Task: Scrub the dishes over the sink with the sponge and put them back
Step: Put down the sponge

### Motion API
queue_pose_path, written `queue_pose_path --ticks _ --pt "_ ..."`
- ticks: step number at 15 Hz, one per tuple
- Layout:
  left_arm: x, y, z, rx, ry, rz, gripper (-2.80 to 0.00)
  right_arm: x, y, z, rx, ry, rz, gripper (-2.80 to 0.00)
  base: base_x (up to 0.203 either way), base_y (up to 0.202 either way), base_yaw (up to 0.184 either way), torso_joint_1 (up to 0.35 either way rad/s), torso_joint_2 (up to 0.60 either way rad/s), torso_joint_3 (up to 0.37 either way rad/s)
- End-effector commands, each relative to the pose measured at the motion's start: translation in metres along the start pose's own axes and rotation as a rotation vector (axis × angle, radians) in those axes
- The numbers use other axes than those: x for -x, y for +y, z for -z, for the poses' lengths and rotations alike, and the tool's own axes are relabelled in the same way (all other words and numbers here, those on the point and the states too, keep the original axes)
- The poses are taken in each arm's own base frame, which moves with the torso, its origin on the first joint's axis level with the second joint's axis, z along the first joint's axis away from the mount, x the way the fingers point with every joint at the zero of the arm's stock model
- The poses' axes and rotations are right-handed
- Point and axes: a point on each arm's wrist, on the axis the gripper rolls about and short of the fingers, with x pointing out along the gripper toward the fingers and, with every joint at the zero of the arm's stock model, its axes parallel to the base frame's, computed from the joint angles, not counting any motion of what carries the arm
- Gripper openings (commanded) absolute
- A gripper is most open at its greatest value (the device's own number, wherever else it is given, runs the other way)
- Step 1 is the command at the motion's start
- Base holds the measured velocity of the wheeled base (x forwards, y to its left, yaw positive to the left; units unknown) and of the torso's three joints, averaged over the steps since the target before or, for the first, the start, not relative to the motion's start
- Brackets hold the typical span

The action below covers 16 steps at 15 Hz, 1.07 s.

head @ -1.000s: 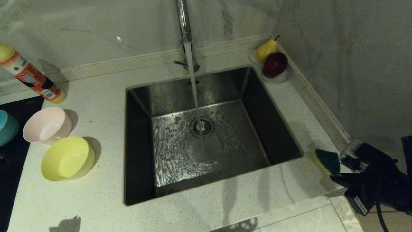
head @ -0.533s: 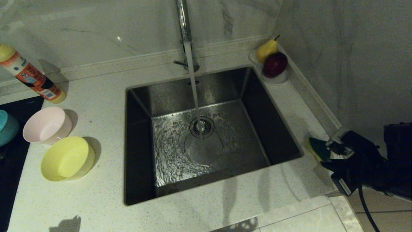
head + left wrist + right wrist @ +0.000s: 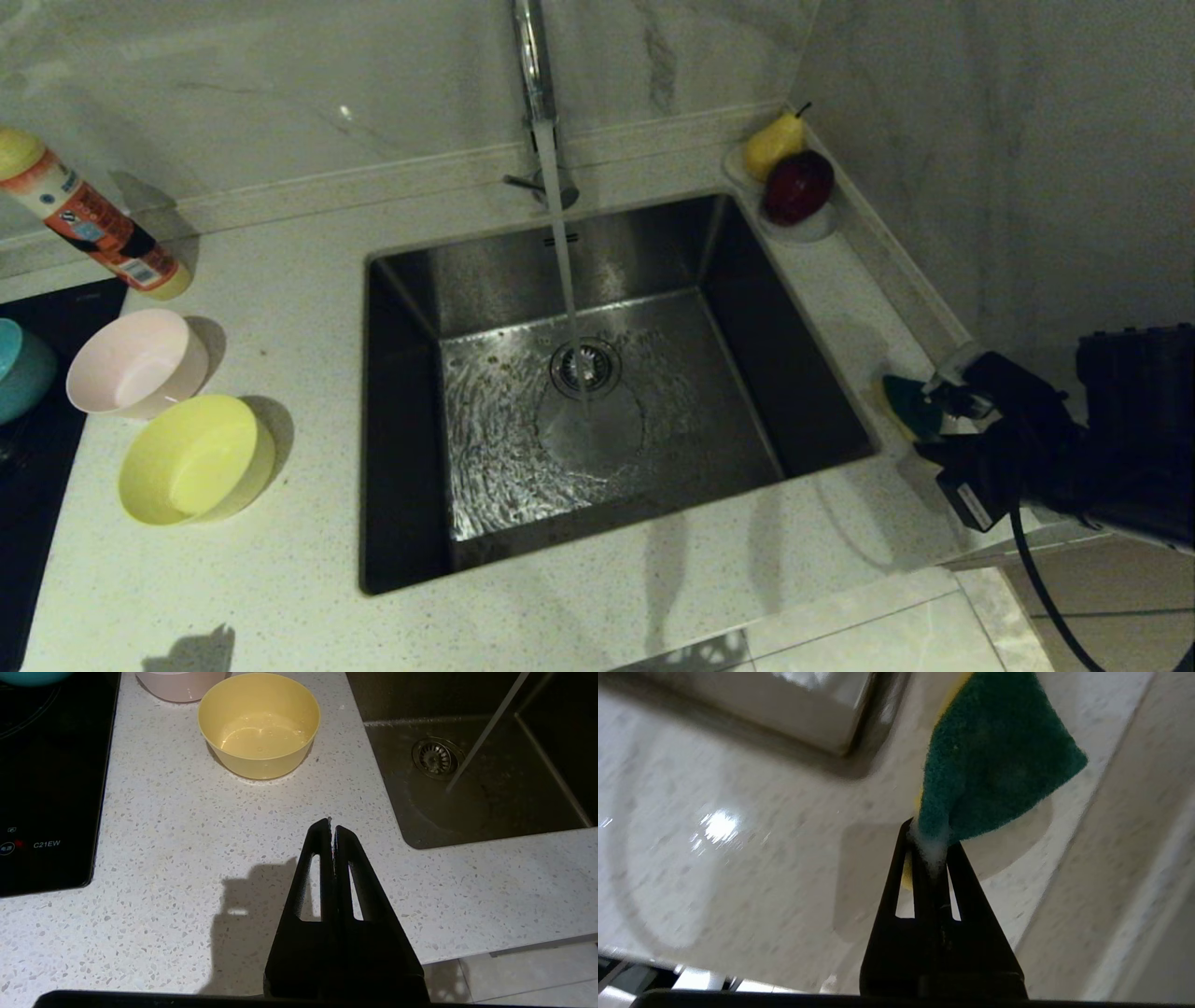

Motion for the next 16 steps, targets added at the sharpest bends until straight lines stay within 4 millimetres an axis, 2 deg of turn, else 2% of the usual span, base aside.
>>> queue_pose_path --ticks 1,5,9,10,16 --pt "-0.002 0.001 0.011 0.000 0.039 -0.003 -2.80 -0.008 -0.003 -0.002 0.001 -0.004 0.010 -2.80 0.000 0.000 0.000 0.000 0.00 0.000" --pt "-0.002 0.001 0.011 0.000 0.039 -0.003 -2.80 -0.017 -0.009 -0.002 0.020 -0.032 0.048 -2.80 0.000 0.000 0.000 0.000 0.00 0.000" --pt "-0.002 0.001 0.011 0.000 0.039 -0.002 -2.80 -0.017 -0.012 -0.006 0.024 -0.049 0.059 -2.80 0.000 0.000 0.000 0.000 0.00 0.000" --pt "-0.002 0.001 0.011 0.000 0.039 -0.003 -2.80 -0.017 -0.012 -0.006 0.023 -0.047 0.060 0.00 0.000 0.000 0.000 0.000 0.00 0.000" --pt "-0.002 0.001 0.011 0.000 0.039 -0.002 -2.80 -0.015 -0.016 -0.007 0.022 -0.053 0.075 0.00 0.000 0.000 0.000 0.000 0.00 0.000"
